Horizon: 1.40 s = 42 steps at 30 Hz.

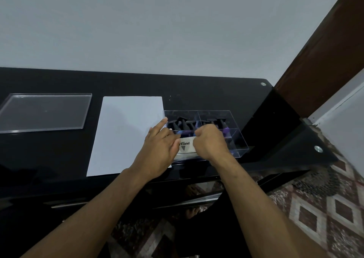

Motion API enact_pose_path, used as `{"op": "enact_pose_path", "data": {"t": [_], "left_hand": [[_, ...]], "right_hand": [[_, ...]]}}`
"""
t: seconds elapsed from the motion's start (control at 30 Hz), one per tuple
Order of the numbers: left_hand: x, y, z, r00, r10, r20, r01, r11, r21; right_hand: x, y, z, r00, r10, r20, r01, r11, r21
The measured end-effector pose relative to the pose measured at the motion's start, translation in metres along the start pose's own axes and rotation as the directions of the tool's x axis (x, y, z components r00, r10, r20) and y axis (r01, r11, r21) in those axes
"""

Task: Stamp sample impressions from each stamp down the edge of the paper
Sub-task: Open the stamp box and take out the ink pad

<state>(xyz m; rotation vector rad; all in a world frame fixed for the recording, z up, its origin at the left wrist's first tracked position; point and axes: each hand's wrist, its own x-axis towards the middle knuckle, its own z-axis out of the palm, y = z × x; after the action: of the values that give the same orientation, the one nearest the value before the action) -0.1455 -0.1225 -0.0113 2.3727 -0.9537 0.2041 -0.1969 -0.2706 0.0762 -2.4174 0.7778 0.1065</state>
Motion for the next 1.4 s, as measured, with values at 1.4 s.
{"op": "enact_pose_path", "data": {"t": [1.4], "left_hand": [[-0.004, 0.034, -0.028, 0.810, -0.577, -0.106, 0.440, 0.716, -0.542]], "right_hand": [[-0.005, 0.025, -0.003, 0.996, -0.056, -0.064, 0.085, 0.616, 0.783]]}}
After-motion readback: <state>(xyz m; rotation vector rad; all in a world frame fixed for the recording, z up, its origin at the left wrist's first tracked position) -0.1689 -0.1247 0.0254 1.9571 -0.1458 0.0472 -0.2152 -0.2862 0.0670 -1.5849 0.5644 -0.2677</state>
